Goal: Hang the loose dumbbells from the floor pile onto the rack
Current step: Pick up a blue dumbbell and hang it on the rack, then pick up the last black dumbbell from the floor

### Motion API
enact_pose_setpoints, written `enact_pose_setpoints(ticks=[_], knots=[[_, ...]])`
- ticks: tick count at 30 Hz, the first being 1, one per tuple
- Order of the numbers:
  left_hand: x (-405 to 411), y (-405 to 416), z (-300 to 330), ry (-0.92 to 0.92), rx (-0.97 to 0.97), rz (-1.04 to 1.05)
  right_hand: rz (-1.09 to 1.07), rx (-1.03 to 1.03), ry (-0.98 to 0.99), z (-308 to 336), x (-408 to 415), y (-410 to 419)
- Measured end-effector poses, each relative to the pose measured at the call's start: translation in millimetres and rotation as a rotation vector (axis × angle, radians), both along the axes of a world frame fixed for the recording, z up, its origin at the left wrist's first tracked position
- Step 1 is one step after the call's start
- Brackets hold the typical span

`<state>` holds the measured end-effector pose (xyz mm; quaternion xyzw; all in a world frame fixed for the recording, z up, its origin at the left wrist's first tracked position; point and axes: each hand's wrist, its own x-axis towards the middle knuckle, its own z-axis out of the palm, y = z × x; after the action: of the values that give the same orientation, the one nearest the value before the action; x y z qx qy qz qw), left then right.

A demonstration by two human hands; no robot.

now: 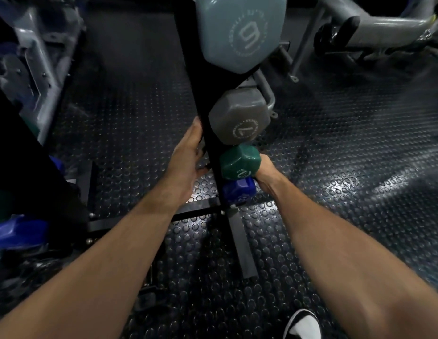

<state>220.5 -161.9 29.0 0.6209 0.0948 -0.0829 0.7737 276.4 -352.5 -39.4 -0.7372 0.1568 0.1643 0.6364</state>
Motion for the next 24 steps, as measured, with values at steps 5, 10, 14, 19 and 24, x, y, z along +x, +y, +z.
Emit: enact_pose_setpoints(ticks=[5,10,14,19,24], knots=[[-22.2,27.0,-30.5,0.063,0.089,0.068,-0.298,-0.047,-0.044,-31.3,-12.7,-3.0],[-70.1,64.3,-74.2,0.191,0.151,0.177,-0.607,-0.412,0.025,-60.7,-61.4,-3.7],[-125.7,94.5,-123.3,0.351,0.121,0.411,-0.454,-0.684,0.313,-86.0,-113.3,8.6],[-192.6,123.3,-185.7,0.588,0.232,0.612,0.210,-0.774,0.244,-117.8,-177.4,68.3],[-220.5,142.8,-225.5,0.721,0.207,0.530,0.553,-0.673,0.043,-149.2,-163.8,153.9]])
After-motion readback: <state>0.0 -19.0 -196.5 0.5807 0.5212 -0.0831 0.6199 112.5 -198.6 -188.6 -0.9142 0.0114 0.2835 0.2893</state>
